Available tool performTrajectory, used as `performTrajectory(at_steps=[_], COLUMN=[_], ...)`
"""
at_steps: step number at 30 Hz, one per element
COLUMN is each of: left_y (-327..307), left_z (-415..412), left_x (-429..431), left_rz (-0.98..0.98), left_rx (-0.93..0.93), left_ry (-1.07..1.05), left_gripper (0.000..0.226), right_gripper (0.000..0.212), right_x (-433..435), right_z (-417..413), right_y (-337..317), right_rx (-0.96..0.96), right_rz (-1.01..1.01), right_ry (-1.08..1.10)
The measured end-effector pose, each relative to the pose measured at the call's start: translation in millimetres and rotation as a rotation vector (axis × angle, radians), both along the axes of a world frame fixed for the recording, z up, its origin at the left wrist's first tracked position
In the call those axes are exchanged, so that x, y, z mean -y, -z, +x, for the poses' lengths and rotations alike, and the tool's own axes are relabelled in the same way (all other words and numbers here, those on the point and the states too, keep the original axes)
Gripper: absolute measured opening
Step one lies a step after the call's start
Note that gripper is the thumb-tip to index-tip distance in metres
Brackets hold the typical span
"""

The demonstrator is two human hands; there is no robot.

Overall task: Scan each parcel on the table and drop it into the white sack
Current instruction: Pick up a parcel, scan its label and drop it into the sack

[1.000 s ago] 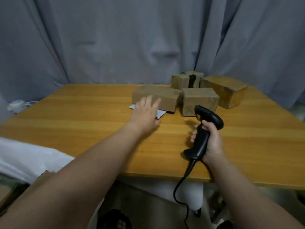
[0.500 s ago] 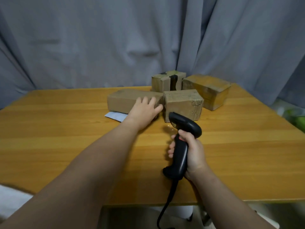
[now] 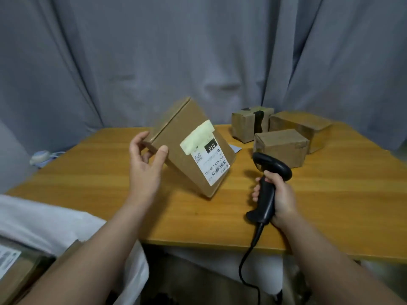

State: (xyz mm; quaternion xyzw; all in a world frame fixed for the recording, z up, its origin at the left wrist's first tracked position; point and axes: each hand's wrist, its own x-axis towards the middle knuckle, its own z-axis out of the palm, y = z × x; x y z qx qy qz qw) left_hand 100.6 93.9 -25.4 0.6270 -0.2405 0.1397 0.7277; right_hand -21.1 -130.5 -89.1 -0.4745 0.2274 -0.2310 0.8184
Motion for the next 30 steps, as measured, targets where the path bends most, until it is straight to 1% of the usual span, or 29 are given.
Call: performTrajectory(at_steps=[4,7,9,11,14,15,17,18,20,21,22,23,24,25,26,28,30], left_y=[12.7,15.5,12.5,7.6,3.8,4.3,8.2,12.0,16.4,17.3,16.6,16.8,15.5,13.0,9.1,-2.2,-18.0], left_z=[-12.3,-23.7,-33.9,-45.8,-62.2,-65.1,-67.0,-65.3,-61.8,-60.3,-60.3,-61.2,-61.9,-63.2,-65.1,-68.5,-70.0], left_x=[-30.2,-39.1,-37.1,-30.2,-18.9,-16.3,-15.9,-17.9,-24.4,-28.2,-31.5,-33.3,-33.1,-31.3,-29.0,-22.5,-15.5], left_rz=[-0.068,-0.115,-0.156,-0.171,-0.213,-0.217,-0.144,-0.069,0.138,0.287,0.452,0.598,0.693,0.739,0.745,0.695,0.650], left_rx=[-0.226,-0.348,-0.402,-0.448,-0.523,-0.538,-0.531,-0.524,-0.543,-0.561,-0.558,-0.540,-0.500,-0.442,-0.374,-0.201,-0.060], left_ry=[-0.019,-0.070,-0.080,-0.069,0.010,0.040,0.054,0.050,0.070,0.086,0.096,0.097,0.089,0.070,0.045,0.021,0.059], left_gripper=[0.032,0.026,0.024,0.021,0.018,0.019,0.021,0.023,0.033,0.041,0.048,0.053,0.056,0.059,0.062,0.067,0.076], right_gripper=[0.020,0.037,0.039,0.043,0.062,0.065,0.063,0.059,0.042,0.034,0.031,0.030,0.031,0.036,0.042,0.049,0.053], right_x=[-10.5,-26.8,-42.6,-57.3,-74.9,-78.5,-79.9,-78.5,-72.9,-70.2,-65.0,-58.7,-51.9,-44.8,-38.7,-32.6,-29.4], right_z=[-9.4,-17.4,-23.2,-27.8,-32.9,-35.9,-42.8,-47.0,-54.0,-57.1,-59.7,-61.1,-61.3,-61.3,-61.3,-63.0,-64.6], right_y=[-2.1,-1.5,-1.9,-3.2,-5.0,-7.2,-14.6,-18.1,-24.6,-27.7,-31.5,-34.4,-38.6,-43.6,-49.7,-68.9,-90.4], right_rx=[-0.004,0.030,0.058,0.062,0.153,0.196,0.244,0.258,0.264,0.244,0.208,0.155,0.107,0.076,0.058,0.052,0.053], right_rz=[0.049,0.154,0.200,0.190,0.189,0.203,0.189,0.150,0.028,-0.069,-0.190,-0.315,-0.430,-0.519,-0.575,-0.641,-0.761], right_ry=[-0.034,-0.098,-0.136,-0.140,-0.137,-0.133,-0.113,-0.092,-0.028,0.016,0.068,0.110,0.149,0.175,0.185,0.183,0.155])
